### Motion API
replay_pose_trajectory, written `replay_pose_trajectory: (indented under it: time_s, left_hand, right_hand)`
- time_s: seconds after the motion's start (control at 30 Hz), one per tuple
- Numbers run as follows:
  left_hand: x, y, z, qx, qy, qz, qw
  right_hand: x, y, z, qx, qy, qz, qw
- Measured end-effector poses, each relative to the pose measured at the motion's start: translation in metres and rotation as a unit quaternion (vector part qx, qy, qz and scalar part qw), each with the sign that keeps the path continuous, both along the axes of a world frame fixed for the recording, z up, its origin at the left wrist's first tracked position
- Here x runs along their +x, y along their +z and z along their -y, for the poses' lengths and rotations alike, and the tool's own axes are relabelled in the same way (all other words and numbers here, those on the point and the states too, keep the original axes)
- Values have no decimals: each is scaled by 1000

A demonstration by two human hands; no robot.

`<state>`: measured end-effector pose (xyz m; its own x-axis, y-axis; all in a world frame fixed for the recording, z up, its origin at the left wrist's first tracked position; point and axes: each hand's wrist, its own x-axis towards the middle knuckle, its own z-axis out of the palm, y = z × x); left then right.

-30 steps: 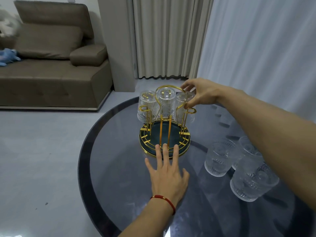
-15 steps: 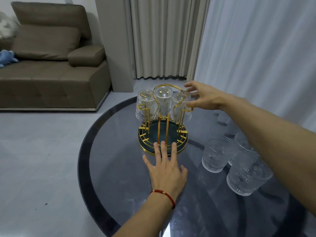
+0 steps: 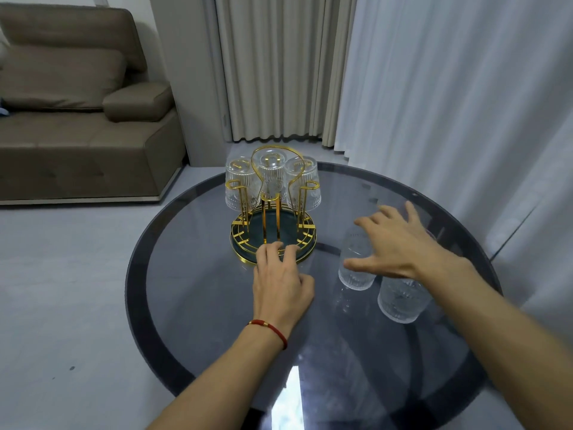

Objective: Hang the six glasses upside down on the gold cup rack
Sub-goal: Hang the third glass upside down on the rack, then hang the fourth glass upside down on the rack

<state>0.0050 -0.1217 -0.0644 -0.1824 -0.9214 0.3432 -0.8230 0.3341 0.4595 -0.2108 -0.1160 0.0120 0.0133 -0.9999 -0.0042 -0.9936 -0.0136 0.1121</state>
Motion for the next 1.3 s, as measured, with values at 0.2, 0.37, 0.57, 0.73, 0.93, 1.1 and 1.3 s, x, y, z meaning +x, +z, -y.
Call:
replay_pose_trajectory:
  time_s: [0.2, 0.37, 0.57, 0.73, 0.93, 1.1, 1.3]
  left_hand:
    - [-5, 6, -5, -40, -3, -61, 997]
    - [-14, 22, -15, 117, -84, -269, 952]
    - [-13, 38, -23, 216, -175, -431, 858]
    - [-7, 36, -26, 236, -119, -487, 833]
    - [2, 39, -15, 318, -99, -623, 708]
    - [10, 37, -6, 309, -137, -609, 718]
    - [29, 7, 12, 42, 41, -117, 991]
  right_hand:
    - [8, -7, -7, -32, -6, -41, 999]
    - [25, -6, -22, -110, 76, -5, 991]
    - [45, -8, -35, -160, 180, 151, 959]
    - [52, -14, -37, -132, 255, 211, 934]
    - [44, -17, -37, -34, 87, 405, 909]
    - [52, -17, -34, -24, 2, 571, 820]
    - [48, 9, -37, -182, -21, 473, 862]
